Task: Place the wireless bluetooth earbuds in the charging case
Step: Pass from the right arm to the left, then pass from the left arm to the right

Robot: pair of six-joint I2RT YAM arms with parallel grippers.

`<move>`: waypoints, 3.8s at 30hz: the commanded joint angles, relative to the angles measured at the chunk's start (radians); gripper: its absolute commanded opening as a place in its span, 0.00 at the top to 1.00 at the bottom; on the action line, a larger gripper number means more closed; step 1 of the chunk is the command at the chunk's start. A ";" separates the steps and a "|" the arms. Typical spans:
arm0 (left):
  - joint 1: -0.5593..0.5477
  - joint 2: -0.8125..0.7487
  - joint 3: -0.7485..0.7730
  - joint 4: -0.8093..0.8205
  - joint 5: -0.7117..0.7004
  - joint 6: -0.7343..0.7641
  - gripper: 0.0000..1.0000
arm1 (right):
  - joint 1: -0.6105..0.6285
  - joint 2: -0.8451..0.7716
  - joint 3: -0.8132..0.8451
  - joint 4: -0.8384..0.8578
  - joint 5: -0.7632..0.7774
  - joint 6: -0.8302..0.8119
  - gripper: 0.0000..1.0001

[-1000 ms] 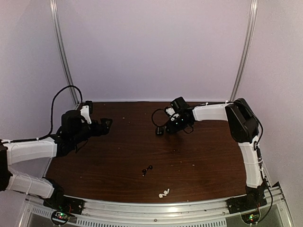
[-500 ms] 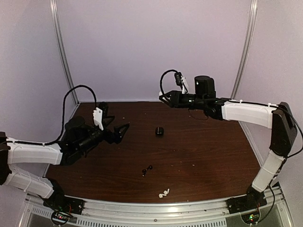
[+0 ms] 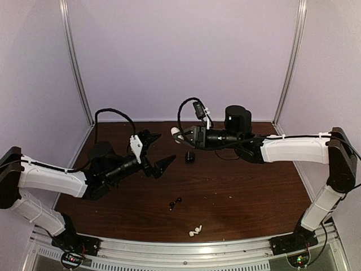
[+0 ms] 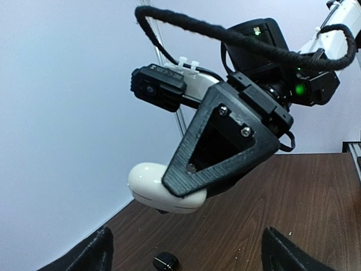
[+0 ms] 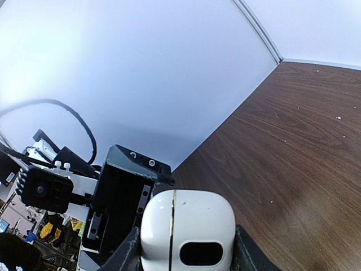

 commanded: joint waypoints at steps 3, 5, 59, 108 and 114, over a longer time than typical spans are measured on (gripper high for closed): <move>-0.022 0.028 0.045 0.078 0.018 0.127 0.08 | 0.038 -0.034 -0.019 0.106 -0.016 0.054 0.61; -0.023 0.029 0.047 0.076 0.014 0.143 0.08 | 0.046 -0.034 -0.020 0.099 -0.018 0.055 0.61; -0.036 -0.290 0.126 -0.160 0.677 0.033 0.72 | 0.128 -0.115 -0.070 0.442 -0.546 0.217 0.21; -0.047 -0.184 0.184 -0.085 0.820 -0.008 0.87 | 0.238 0.127 0.086 0.992 -0.634 0.695 0.68; -0.046 -0.171 0.193 -0.087 0.829 -0.014 0.88 | 0.238 0.132 0.089 0.982 -0.632 0.688 0.69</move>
